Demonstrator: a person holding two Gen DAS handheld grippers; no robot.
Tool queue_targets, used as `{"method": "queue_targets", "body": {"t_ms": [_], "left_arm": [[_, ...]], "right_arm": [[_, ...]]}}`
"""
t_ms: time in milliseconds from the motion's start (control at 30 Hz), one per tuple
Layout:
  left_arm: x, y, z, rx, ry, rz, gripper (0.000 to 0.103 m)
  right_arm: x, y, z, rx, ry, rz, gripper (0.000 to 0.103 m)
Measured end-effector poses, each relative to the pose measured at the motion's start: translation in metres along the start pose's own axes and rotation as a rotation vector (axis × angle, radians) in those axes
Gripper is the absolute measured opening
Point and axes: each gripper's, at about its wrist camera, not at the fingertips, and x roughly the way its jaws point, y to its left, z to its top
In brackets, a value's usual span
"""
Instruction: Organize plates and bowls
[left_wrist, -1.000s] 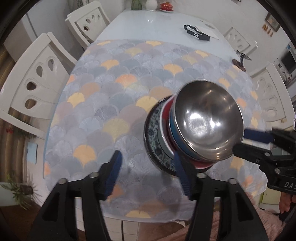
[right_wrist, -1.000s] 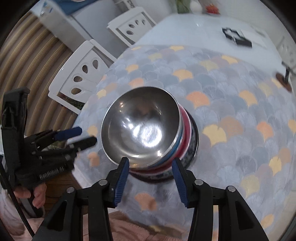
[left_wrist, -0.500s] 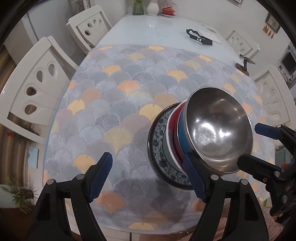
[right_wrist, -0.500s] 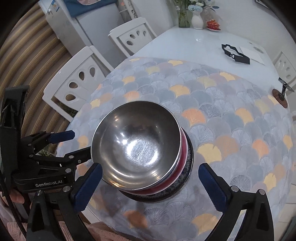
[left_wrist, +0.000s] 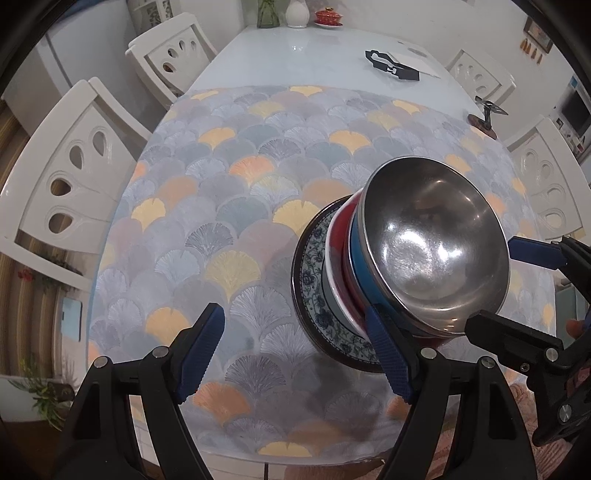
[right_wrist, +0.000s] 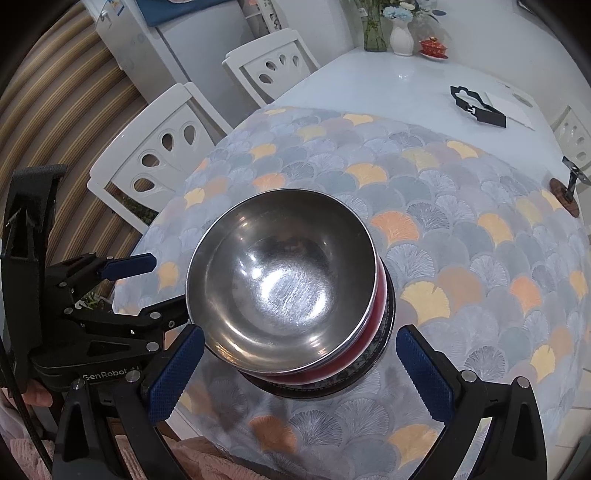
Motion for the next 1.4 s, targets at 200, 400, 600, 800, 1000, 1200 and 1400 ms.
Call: {"method": "queue_targets", "body": {"t_ms": [200, 400, 600, 800, 1000, 1200, 1400], "left_arm": [[-0.0007, -0.0011, -0.0011, 0.0, -0.001, 0.0, 0.078], [-0.0008, -0.0019, -0.0017, -0.011, -0.001, -0.006, 0.078], [-0.0006, -0.0013, -0.0017, -0.012, 0.0, -0.008, 0.078], [-0.0009, -0.0014, -0.0017, -0.009, -0.001, -0.004, 0.078], [-0.0008, -0.0014, -0.0018, -0.012, 0.0, -0.007, 0.077], [-0.0003, -0.0009, -0.0014, -0.014, 0.002, -0.009, 0.077], [0.0001, -0.0006, -0.0014, -0.016, 0.003, -0.012, 0.078]], "right_arm": [[0.0018, -0.0015, -0.0019, 0.008, 0.011, -0.001, 0.103], [0.002, -0.0015, -0.0025, 0.0, 0.014, -0.006, 0.103], [0.0025, -0.0015, -0.0021, 0.011, 0.018, -0.003, 0.103], [0.0031, -0.0025, -0.0019, 0.015, 0.021, 0.0, 0.103], [0.0031, -0.0028, -0.0018, 0.013, 0.021, 0.0, 0.103], [0.0031, -0.003, -0.0018, 0.015, 0.022, 0.001, 0.103], [0.0035, -0.0034, -0.0022, 0.017, 0.023, 0.003, 0.103]]}}
